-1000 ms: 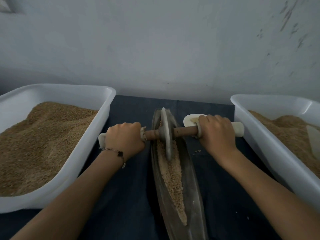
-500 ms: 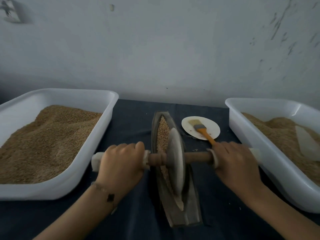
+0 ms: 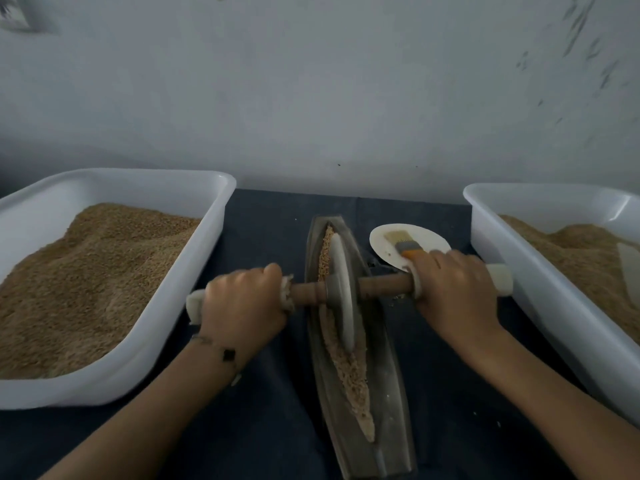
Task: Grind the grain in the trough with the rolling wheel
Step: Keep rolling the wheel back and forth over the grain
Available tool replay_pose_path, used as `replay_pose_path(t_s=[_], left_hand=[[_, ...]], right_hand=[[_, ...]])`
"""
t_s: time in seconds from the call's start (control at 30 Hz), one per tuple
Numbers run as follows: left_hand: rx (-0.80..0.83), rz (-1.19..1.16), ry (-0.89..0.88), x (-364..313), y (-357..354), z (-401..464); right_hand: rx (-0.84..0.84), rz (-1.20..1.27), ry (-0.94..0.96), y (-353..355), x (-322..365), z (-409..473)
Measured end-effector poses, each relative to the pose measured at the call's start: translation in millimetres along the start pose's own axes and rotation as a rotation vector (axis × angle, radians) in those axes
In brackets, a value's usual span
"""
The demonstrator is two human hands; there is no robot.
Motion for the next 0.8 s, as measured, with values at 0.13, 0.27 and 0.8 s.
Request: replay_pose_path(t_s=[0.13, 0.27, 0.8], left_hand=[[0.107, 0.062, 0.097, 6.8, -27.3, 34.2], [0.137, 0.083, 0.113, 4.1, -34.5, 48.3], [-0.088, -0.093, -0.151, -10.0, 57.2, -50.9]], right_hand=[[0.073, -0.010, -0.052, -23.2, -7.7, 23.6], [0.090, -0.021, -0.063, -32.0, -12.4, 29.4], [-0.150, 0.062, 0.150, 45.5, 4.4, -55.8]])
Point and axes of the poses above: each hand's wrist, its own z-axis towards the middle knuckle, its own y-axis out of the back of the hand, x = y × z, the point moved 6 cm from there along z, towards the middle knuckle, and after that the axes turned 13 degrees about y, right-handed, at the moved point
